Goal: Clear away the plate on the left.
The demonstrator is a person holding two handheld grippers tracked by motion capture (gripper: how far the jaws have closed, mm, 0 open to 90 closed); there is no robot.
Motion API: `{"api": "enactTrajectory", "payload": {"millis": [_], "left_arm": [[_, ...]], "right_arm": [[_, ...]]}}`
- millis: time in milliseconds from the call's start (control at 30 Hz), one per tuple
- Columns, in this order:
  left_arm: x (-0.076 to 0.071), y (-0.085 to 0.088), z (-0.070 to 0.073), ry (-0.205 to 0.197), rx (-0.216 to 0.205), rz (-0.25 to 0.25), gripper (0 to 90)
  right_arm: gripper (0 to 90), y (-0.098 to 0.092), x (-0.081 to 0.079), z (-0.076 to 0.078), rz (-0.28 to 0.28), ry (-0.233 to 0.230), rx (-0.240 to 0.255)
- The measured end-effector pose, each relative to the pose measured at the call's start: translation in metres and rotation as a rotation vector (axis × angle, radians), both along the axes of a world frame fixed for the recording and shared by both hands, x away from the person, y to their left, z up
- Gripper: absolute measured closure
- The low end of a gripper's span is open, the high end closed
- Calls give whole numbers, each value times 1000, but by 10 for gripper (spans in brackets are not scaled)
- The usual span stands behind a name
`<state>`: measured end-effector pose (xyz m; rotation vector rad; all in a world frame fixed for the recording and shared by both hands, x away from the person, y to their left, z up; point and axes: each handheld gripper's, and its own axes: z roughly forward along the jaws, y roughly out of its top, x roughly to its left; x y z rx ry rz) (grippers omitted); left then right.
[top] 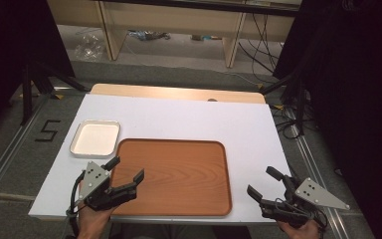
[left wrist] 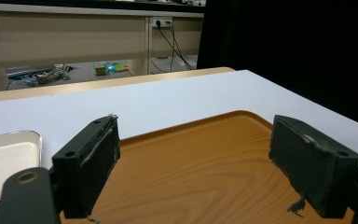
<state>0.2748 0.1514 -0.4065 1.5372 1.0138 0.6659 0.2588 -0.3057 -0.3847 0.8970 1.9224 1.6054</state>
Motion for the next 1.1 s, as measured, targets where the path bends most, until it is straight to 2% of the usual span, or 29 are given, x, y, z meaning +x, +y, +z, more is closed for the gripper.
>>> {"api": "enactTrajectory", "payload": {"millis": [567,767,900,933,967,1000,1033,1100], "left_arm": [[5,4,-2,16,-2,12,160],[9,7,-4,23,-1,40,163],[13,11,-6,41,-5,54,166],[16,13,-8,58,-14,55,166],[16,13,-8,58,-14,55,166],[19,16,-10,79,-23,60,166],[20,17,-11,84,-24,62,165],[22,18,-12,87,-25,69,166]], "right_arm": [[154,0,0,-1,-8,-4,-1],[154,0,1,-1,-9,-1,0],[153,0,1,-1,-15,-14,10],[153,0,1,-1,-20,-12,8],[153,0,1,-1,-20,-12,8],[153,0,1,-1,-16,-13,9],[153,-1,0,0,-2,4,-3],[154,0,0,0,-14,0,0]]}}
